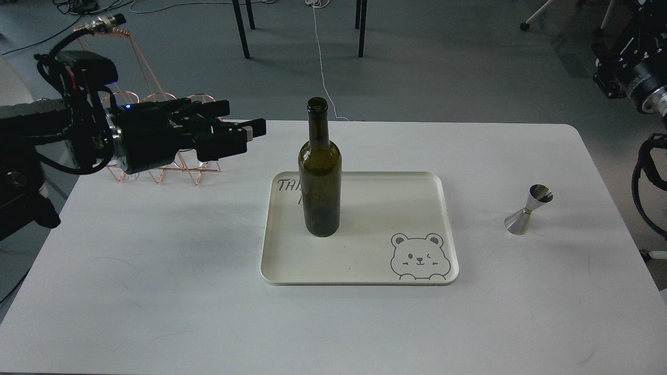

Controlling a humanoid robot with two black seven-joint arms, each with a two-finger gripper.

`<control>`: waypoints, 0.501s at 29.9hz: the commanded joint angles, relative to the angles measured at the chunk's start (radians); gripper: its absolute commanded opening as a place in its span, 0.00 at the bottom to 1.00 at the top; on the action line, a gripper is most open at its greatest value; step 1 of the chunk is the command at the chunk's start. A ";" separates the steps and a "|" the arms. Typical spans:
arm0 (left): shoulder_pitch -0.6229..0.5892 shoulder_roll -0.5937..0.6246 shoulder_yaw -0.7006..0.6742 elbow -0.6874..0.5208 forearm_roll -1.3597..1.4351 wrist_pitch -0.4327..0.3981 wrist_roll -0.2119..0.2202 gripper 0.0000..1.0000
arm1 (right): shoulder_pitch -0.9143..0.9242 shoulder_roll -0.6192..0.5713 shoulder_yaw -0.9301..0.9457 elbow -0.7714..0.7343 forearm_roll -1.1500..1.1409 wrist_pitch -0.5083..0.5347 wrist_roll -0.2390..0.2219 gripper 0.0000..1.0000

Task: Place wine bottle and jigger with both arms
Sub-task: 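Reach the left gripper toward the neck of the wine bottle, then close the left gripper around the bottle neck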

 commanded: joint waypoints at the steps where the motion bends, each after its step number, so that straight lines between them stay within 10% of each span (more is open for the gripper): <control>1: 0.002 -0.071 0.019 0.000 0.092 0.004 0.000 0.92 | 0.001 0.007 0.001 0.004 0.002 -0.006 -0.001 0.97; 15: 0.002 -0.252 0.025 0.081 0.183 0.035 0.005 0.79 | 0.001 0.023 0.001 0.005 0.004 -0.010 -0.001 0.97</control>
